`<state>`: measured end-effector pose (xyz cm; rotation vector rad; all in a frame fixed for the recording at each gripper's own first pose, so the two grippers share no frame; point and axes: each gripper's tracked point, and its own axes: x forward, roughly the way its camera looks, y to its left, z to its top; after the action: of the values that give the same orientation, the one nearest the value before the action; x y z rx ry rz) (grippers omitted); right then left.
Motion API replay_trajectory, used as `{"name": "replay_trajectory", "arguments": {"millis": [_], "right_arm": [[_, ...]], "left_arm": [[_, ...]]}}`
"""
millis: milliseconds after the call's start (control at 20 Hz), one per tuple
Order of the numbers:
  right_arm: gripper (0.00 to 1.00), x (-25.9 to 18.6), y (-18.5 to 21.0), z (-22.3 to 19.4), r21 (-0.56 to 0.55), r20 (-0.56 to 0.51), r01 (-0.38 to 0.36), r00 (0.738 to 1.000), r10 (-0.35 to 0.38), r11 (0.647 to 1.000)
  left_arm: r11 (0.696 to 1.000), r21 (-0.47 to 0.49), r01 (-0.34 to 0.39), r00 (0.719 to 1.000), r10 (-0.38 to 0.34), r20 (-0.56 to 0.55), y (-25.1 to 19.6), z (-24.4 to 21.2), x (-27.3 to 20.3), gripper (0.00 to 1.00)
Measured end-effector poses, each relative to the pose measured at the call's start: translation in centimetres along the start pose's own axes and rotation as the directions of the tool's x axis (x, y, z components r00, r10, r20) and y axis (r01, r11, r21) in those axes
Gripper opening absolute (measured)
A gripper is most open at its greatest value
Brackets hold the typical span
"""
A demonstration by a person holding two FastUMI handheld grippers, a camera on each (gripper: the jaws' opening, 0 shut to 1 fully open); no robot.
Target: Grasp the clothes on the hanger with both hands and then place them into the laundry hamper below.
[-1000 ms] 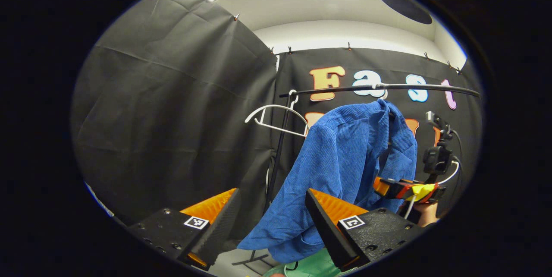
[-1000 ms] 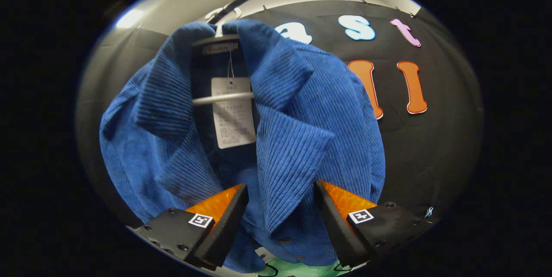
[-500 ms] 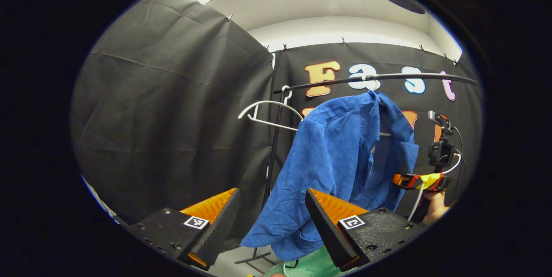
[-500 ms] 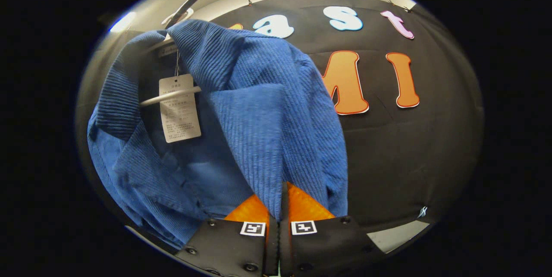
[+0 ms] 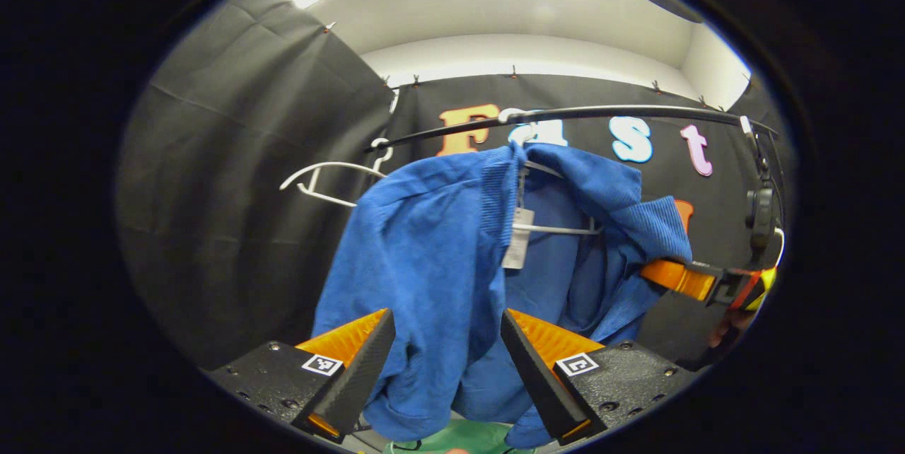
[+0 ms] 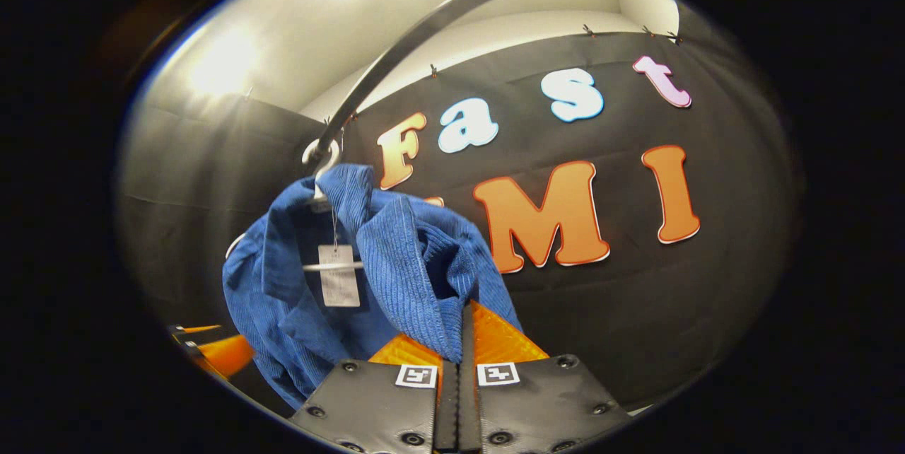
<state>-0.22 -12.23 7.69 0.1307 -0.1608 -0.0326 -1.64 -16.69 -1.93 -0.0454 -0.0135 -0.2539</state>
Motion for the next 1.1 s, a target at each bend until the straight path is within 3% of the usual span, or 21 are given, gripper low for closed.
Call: {"name": "replay_trajectory", "arguments": {"millis": [100, 150, 300, 350, 400, 600, 800, 900, 1050, 1100], "right_arm": [[0.12, -1.1, -0.1, 1.6, 0.039, 0.022, -0.022, 1.0, 0.021, 0.999], [0.07, -1.6, -0.2, 2.2, 0.041, 0.032, -0.029, 0.999, 0.027, 0.999], [0.07, -2.7, 0.5, 3.2, 0.021, 0.051, -0.072, 0.996, 0.071, 0.997], [0.07, -3.0, 0.9, 3.5, 0.014, 0.053, -0.086, 0.995, 0.085, 0.996], [0.07, -3.1, 1.1, 3.7, 0.011, 0.057, -0.094, 0.994, 0.093, 0.996], [0.07, -3.7, 1.0, 4.1, 0.007, 0.069, -0.096, 0.993, 0.095, 0.995], [0.08, -3.7, 1.2, 3.6, 0.0, 0.052, -0.103, 0.993, 0.103, 0.995], [0.08, -3.9, 1.0, 3.1, -0.016, 0.034, -0.097, 0.995, 0.097, 0.995], [0.08, -3.8, 1.0, 2.1, -0.027, 0.017, -0.087, 0.996, 0.088, 0.996], [0.08, -3.6, 1.2, 1.7, -0.026, 0.009, -0.085, 0.996, 0.085, 0.996]], "left_arm": [[0.999, 0.016, 0.029, 1.0, -0.029, 0.002, -2.3, -0.3, 2.3, 0.92], [0.999, 0.025, 0.036, 0.999, -0.036, 0.001, -3.1, -0.5, 3.3, 0.92], [0.997, 0.077, -0.028, 1.0, 0.027, 0.007, -3.7, -1.4, 5.9, 0.92], [0.994, 0.092, -0.054, 0.999, 0.053, 0.012, -3.4, -1.9, 6.8, 0.98], [0.991, 0.106, -0.078, 0.997, 0.077, 0.018, -3.2, -2.2, 7.7, 0.92], [0.969, 0.164, -0.186, 0.982, 0.185, 0.022, -0.3, -4.7, 9.9, 0.92], [0.949, 0.224, -0.222, 0.973, 0.231, -0.014, 3.2, -7.0, 10.1, 0.96], [0.947, 0.217, -0.235, 0.971, 0.238, 0.012, 4.8, -5.9, 9.3, 0.61], [0.961, 0.204, -0.185, 0.982, 0.189, 0.001, 6.9, -4.5, 8.3, 0.09], [0.961, 0.206, -0.186, 0.982, 0.19, -0.001, 7.8, -3.5, 7.4, 0.09]]}}
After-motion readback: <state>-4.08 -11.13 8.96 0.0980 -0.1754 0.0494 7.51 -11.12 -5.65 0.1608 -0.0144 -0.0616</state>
